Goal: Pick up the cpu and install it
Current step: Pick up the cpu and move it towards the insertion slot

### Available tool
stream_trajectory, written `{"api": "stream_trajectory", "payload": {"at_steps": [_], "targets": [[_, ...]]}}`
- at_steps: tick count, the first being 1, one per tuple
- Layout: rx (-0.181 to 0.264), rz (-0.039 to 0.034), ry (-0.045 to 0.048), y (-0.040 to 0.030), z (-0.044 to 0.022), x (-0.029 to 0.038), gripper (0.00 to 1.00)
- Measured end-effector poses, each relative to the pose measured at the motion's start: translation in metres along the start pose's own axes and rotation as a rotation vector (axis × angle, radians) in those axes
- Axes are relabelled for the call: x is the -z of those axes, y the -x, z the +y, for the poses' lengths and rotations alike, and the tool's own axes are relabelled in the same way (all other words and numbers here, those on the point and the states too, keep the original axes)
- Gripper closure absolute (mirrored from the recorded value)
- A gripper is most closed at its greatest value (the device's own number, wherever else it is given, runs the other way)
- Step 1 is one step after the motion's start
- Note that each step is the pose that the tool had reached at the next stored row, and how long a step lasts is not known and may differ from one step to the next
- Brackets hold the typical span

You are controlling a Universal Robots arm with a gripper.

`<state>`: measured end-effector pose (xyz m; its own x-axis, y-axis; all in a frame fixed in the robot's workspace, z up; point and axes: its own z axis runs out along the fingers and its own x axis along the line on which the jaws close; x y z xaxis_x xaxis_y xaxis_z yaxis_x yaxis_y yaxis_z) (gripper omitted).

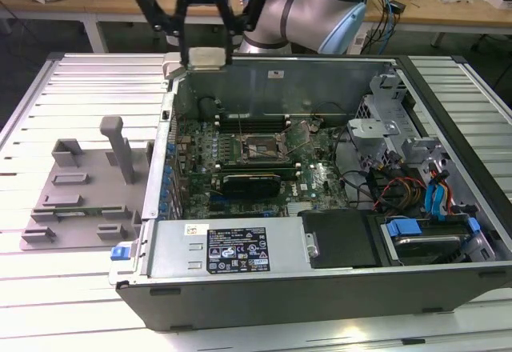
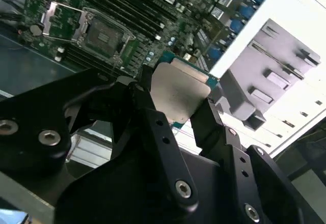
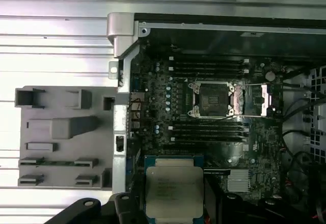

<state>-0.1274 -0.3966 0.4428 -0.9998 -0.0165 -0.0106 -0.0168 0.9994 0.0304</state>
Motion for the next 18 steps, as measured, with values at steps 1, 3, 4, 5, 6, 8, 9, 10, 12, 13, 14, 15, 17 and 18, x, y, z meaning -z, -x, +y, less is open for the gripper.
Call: {"api": "stream_trajectory", "payload": {"at_steps": [1, 3, 4, 5, 6, 8, 9, 10, 12, 13, 14, 15, 17, 18], "targets": [[0.000, 0.0000, 0.0001, 0.0090, -0.0001, -0.0004, 0.45], [0.000, 0.0004, 0.0000, 0.0297, -0.0006, -0.0023, 0.45], [0.000, 0.0005, 0.0000, 0.0347, -0.0007, -0.0048, 0.45], [0.000, 0.0006, 0.0001, 0.0365, -0.0008, -0.0062, 0.45], [0.000, 0.0007, 0.0001, 0.0388, -0.0009, -0.0080, 0.45], [0.000, 0.0012, -0.0001, 0.0471, -0.0012, -0.0160, 0.45], [0.000, 0.0020, 0.0001, 0.0506, -0.0014, -0.0199, 0.45], [0.000, 0.0036, 0.0000, 0.0544, -0.0014, -0.0250, 0.45], [0.000, 0.0048, 0.0001, 0.0564, -0.0013, -0.0288, 0.45], [0.000, 0.0063, 0.0000, 0.0582, -0.0011, -0.0337, 0.45], [0.000, 0.0073, -0.0001, 0.0591, -0.0006, -0.0368, 0.45], [0.000, 0.0080, 0.0001, 0.0600, 0.0002, -0.0402, 0.45], [-0.001, 0.0097, 0.0000, 0.0618, 0.0025, -0.0469, 0.45], [-0.001, 0.0101, 0.0002, 0.0623, 0.0036, -0.0490, 0.45]]}}
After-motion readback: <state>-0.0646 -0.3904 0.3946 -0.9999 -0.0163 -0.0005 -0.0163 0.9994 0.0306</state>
